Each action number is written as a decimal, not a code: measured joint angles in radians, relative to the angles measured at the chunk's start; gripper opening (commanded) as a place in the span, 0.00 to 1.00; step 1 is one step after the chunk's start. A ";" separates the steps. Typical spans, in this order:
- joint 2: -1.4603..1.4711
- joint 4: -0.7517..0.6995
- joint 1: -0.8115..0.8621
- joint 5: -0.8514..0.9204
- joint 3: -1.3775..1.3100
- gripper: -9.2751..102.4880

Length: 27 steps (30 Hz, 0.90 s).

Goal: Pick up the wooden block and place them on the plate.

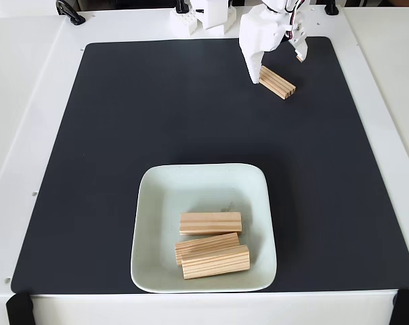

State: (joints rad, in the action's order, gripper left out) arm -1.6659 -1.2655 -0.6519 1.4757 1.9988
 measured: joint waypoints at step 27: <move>0.110 0.095 -0.032 -0.046 -0.018 0.48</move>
State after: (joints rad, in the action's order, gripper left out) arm -1.5555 -1.1704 -0.6842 1.4297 1.9804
